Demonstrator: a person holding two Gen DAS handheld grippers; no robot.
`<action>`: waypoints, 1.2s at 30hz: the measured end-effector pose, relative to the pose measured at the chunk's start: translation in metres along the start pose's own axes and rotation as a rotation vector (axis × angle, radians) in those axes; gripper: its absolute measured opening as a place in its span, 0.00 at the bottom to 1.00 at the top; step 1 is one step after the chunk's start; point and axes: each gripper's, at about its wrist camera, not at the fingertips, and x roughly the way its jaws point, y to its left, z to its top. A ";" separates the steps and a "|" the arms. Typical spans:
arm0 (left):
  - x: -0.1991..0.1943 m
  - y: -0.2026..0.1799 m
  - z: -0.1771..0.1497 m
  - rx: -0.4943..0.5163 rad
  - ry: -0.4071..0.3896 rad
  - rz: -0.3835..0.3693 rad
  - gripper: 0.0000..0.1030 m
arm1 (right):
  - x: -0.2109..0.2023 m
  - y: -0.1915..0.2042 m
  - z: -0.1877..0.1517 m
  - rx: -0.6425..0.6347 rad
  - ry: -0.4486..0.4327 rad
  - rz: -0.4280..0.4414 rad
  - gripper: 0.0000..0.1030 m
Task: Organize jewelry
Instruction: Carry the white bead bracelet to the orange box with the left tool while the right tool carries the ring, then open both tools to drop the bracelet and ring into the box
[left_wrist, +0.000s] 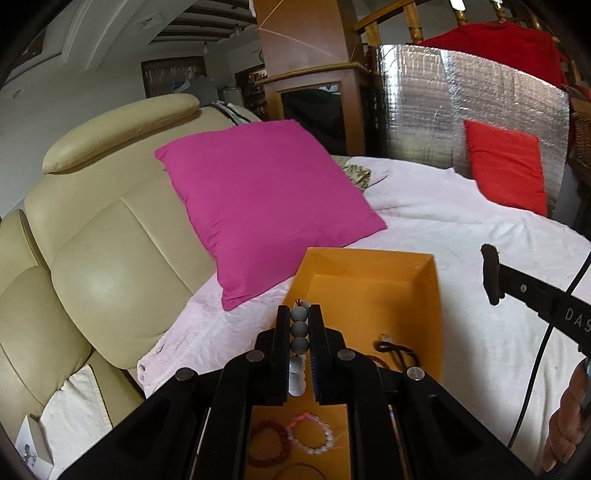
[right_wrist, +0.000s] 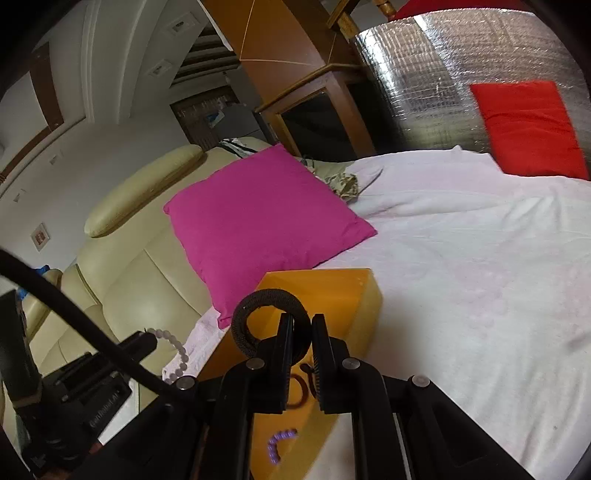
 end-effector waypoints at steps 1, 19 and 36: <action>0.003 0.001 0.000 0.001 0.004 0.005 0.09 | 0.006 0.001 0.002 0.001 0.006 0.004 0.11; 0.066 -0.002 -0.004 0.043 0.107 0.042 0.09 | 0.079 0.006 0.011 -0.053 0.099 -0.001 0.11; 0.096 -0.004 -0.010 0.079 0.169 0.070 0.09 | 0.111 -0.002 0.007 -0.048 0.141 -0.028 0.11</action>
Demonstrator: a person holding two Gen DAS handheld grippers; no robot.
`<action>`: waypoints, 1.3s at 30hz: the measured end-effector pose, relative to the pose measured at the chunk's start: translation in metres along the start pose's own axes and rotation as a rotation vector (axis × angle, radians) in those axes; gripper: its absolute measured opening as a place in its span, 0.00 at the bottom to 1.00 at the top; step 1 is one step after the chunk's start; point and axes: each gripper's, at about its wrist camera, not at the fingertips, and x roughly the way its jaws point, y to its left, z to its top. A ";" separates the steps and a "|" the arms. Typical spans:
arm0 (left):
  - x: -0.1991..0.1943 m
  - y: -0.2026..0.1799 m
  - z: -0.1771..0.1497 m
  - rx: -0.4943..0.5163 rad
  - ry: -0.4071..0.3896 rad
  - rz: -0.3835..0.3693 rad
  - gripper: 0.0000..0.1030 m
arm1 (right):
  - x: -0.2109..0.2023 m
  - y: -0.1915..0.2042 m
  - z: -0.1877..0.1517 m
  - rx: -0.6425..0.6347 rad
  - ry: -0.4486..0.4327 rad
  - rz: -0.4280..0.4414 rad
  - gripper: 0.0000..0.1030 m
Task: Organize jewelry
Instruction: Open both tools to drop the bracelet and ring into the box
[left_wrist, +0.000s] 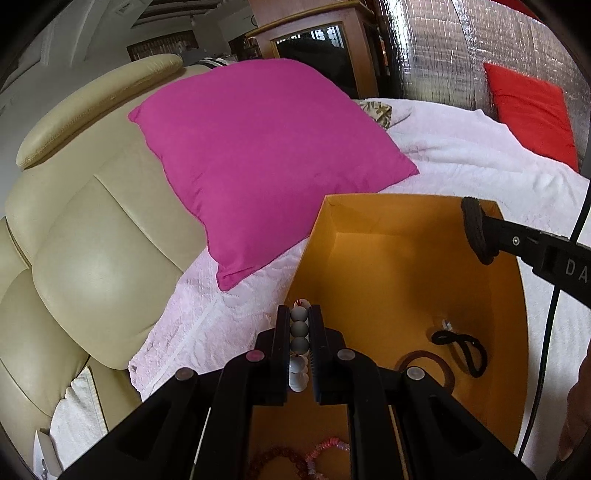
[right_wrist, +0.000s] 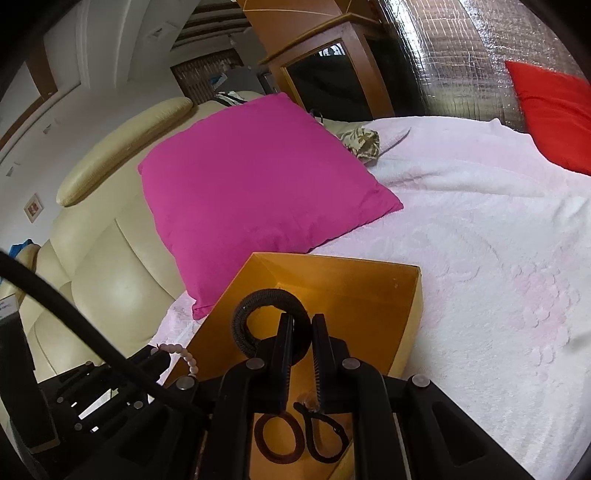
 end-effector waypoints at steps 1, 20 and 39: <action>0.002 -0.001 0.000 0.002 0.005 -0.001 0.09 | 0.001 -0.001 0.000 0.004 0.001 -0.001 0.11; 0.019 -0.008 0.001 0.026 0.037 0.000 0.10 | 0.020 -0.005 -0.005 0.038 0.031 -0.007 0.13; -0.004 -0.011 0.003 0.063 -0.030 0.043 0.48 | 0.012 -0.006 -0.006 0.065 0.026 -0.015 0.13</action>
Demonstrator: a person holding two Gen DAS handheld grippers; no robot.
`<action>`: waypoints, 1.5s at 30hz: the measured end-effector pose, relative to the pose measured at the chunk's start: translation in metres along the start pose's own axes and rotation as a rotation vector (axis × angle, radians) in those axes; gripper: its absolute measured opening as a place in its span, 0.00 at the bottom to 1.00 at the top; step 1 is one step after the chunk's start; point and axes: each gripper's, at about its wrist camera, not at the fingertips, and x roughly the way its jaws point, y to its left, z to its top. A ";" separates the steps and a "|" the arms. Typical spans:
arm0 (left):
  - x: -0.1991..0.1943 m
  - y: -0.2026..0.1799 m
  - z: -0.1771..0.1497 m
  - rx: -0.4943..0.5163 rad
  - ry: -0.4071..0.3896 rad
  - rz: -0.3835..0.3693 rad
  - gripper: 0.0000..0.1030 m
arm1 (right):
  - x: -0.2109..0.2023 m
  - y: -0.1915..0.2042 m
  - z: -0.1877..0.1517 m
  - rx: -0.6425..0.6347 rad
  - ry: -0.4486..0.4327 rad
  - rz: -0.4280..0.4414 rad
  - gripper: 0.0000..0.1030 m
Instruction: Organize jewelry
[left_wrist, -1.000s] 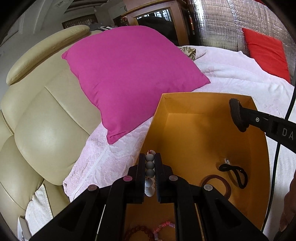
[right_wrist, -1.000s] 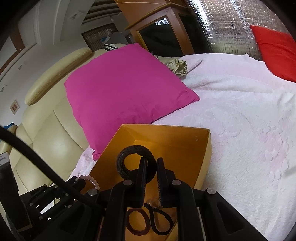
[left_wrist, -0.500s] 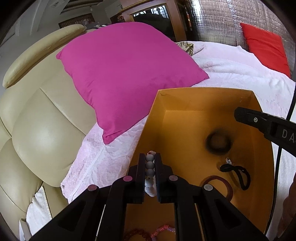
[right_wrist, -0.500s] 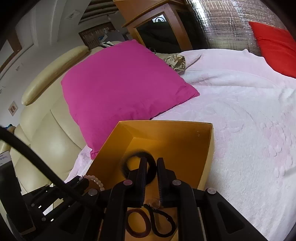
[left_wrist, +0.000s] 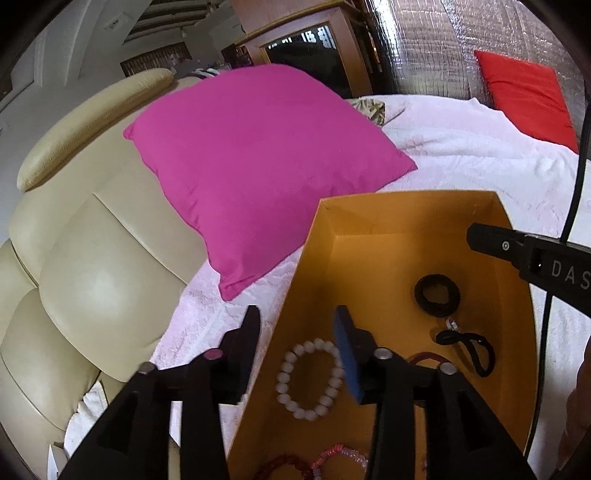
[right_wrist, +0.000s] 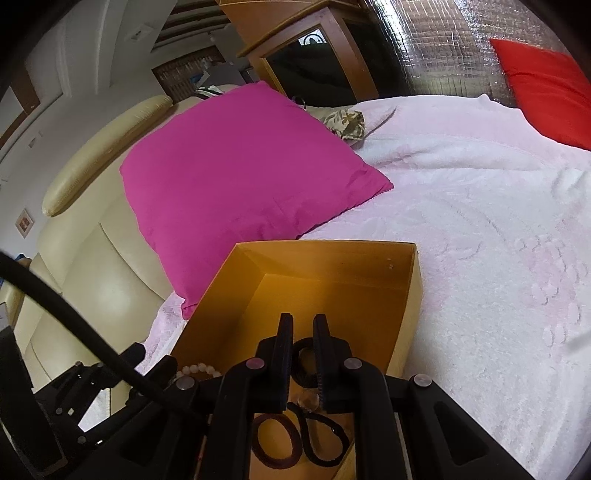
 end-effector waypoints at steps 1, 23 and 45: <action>-0.004 0.001 0.000 -0.001 -0.011 0.005 0.50 | -0.002 0.001 0.000 0.001 0.001 0.003 0.13; -0.056 0.011 -0.012 -0.060 0.019 -0.022 0.71 | -0.079 0.012 -0.014 -0.033 -0.036 -0.012 0.43; -0.143 0.041 -0.049 -0.082 -0.012 -0.060 0.73 | -0.210 0.032 -0.089 -0.108 -0.082 -0.069 0.47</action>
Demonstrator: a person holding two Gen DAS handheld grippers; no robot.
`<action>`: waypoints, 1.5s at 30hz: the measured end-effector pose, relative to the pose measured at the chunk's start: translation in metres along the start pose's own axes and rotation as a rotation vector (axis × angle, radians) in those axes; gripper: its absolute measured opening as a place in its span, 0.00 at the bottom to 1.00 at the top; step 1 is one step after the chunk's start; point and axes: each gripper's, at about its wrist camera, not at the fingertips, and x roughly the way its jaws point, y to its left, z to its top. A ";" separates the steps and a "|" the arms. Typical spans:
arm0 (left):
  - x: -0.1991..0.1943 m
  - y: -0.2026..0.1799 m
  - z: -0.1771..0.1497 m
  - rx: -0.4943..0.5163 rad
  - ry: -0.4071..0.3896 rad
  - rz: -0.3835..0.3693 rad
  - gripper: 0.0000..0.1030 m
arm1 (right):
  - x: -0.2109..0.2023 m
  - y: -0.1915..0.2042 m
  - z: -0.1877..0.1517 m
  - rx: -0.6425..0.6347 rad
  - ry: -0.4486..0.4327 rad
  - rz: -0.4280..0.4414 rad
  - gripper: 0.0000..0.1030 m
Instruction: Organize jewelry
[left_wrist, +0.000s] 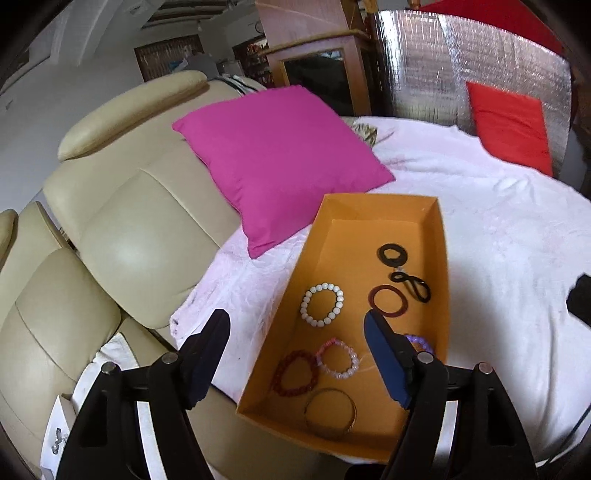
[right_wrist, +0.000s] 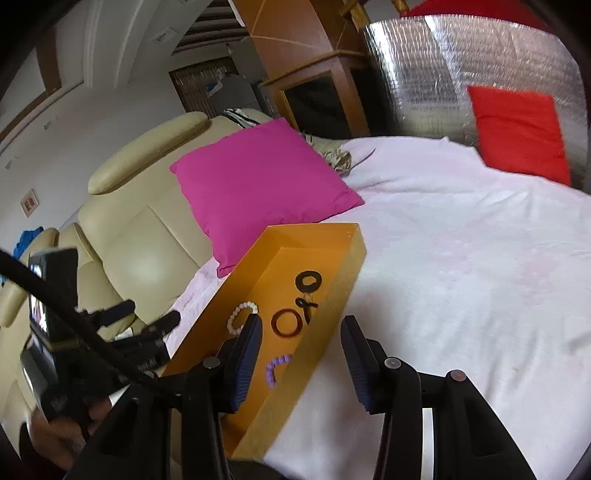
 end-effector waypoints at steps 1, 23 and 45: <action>-0.009 0.002 -0.001 0.002 -0.015 0.008 0.73 | -0.013 0.006 -0.004 -0.020 -0.006 -0.005 0.47; -0.133 0.042 -0.029 -0.077 -0.143 0.015 0.84 | -0.141 0.107 -0.047 -0.160 -0.047 -0.052 0.61; -0.147 0.061 -0.042 -0.115 -0.161 0.016 0.84 | -0.132 0.126 -0.058 -0.118 -0.044 -0.088 0.62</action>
